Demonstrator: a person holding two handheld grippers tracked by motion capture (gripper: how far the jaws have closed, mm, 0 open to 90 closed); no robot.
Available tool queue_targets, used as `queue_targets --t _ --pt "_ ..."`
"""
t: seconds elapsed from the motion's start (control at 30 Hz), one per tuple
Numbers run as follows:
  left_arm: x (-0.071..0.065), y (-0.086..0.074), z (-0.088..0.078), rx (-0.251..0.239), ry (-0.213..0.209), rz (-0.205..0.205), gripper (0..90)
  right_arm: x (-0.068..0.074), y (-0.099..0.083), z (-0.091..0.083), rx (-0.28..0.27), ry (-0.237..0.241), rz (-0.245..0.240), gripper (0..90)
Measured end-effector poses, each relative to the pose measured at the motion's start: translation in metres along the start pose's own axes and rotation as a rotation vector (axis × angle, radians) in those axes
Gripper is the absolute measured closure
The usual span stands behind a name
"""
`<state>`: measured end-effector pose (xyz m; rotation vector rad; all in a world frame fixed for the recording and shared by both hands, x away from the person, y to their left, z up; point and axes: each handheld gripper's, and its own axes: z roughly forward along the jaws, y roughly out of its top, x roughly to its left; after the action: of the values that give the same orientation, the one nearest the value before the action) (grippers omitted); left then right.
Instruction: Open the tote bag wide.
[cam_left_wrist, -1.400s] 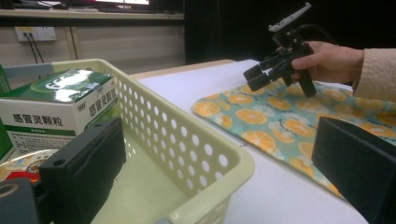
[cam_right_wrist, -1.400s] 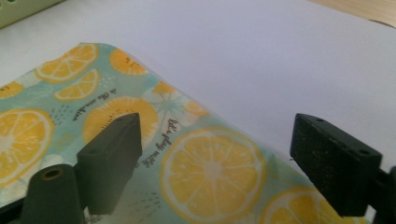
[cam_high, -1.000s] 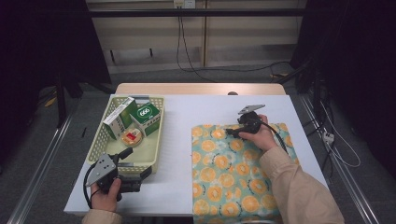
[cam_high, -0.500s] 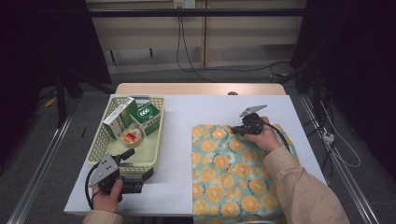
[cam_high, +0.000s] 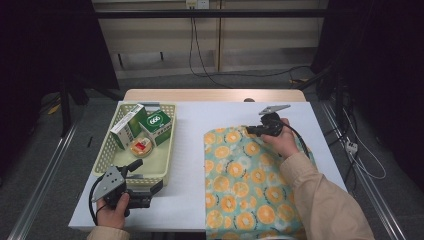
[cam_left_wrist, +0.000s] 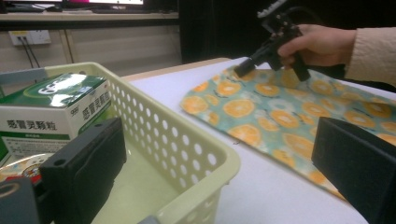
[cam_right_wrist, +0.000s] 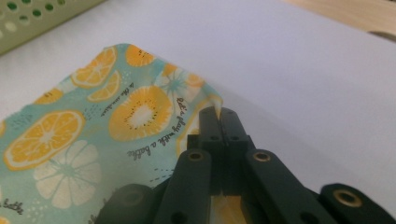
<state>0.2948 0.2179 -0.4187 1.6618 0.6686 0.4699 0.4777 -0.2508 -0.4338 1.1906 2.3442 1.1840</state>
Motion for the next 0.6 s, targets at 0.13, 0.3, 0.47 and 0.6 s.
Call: queue_targets --t 0.13,0.3,0.47,0.6 --pt "-0.002 0.002 -0.003 -0.004 0.01 -0.011 3.0 -0.012 0.019 0.001 -0.019 -0.038 0.007 90.0" --pt "-0.003 0.004 0.001 0.002 0.003 -0.011 3.0 -0.042 0.048 0.008 -0.033 -0.114 0.039 90.0" --pt "-0.002 0.003 0.008 0.01 -0.016 -0.014 2.9 -0.073 0.067 0.012 -0.147 -0.249 0.113 77.9" --pt "-0.003 0.003 0.011 0.01 -0.03 -0.009 3.0 -0.069 0.062 0.018 -0.085 -0.282 0.083 48.0"
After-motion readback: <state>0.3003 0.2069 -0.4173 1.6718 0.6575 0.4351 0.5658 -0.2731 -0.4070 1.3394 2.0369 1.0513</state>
